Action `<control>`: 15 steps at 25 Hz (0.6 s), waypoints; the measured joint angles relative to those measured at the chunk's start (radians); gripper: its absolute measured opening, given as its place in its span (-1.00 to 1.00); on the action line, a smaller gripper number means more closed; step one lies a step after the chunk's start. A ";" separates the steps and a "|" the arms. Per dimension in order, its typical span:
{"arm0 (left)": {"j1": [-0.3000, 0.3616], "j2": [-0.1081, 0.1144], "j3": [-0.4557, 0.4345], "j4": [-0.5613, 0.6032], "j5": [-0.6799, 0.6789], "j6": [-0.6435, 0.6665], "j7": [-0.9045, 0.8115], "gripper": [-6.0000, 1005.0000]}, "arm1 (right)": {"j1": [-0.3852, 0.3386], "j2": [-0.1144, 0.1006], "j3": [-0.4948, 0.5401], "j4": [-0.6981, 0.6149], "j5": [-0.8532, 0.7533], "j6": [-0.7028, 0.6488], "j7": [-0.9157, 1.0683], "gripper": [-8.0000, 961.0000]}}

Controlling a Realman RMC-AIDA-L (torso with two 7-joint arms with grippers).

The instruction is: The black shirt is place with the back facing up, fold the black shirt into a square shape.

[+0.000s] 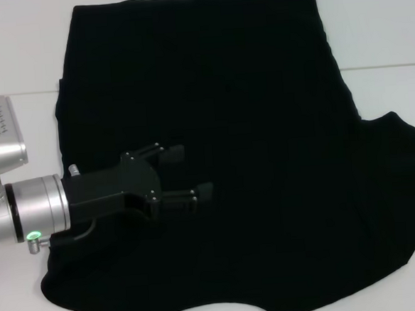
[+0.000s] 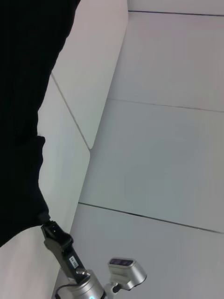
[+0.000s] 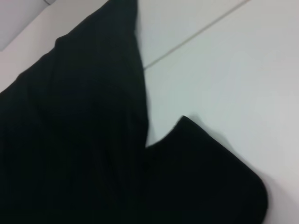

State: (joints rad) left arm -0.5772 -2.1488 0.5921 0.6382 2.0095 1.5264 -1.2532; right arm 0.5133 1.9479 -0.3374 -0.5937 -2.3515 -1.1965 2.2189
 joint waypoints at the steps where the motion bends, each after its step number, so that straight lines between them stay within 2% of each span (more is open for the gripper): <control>1: 0.000 0.000 0.000 0.000 0.000 0.000 0.000 0.88 | 0.007 0.001 0.000 0.000 0.000 0.000 0.002 -0.96; 4: -0.001 -0.001 0.000 0.000 0.000 -0.002 0.000 0.88 | 0.034 0.008 -0.001 0.004 0.013 0.000 0.004 -0.96; 10: -0.001 -0.002 0.000 0.000 0.000 -0.005 0.000 0.88 | 0.130 0.045 -0.026 0.010 0.043 0.002 0.000 -0.96; 12: -0.001 -0.001 0.000 0.000 -0.001 -0.005 0.000 0.88 | 0.196 0.069 -0.093 0.012 0.043 0.006 -0.001 -0.96; 13: -0.001 -0.001 0.000 0.000 -0.001 -0.005 0.000 0.88 | 0.196 0.069 -0.093 0.012 0.043 0.006 -0.001 -0.96; 15: -0.001 -0.001 -0.001 -0.001 -0.002 -0.007 0.000 0.88 | 0.236 0.082 -0.163 0.014 0.040 0.007 0.008 -0.96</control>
State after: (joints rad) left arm -0.5783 -2.1495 0.5910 0.6377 2.0077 1.5190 -1.2533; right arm 0.7492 2.0297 -0.5007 -0.5800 -2.3119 -1.1897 2.2272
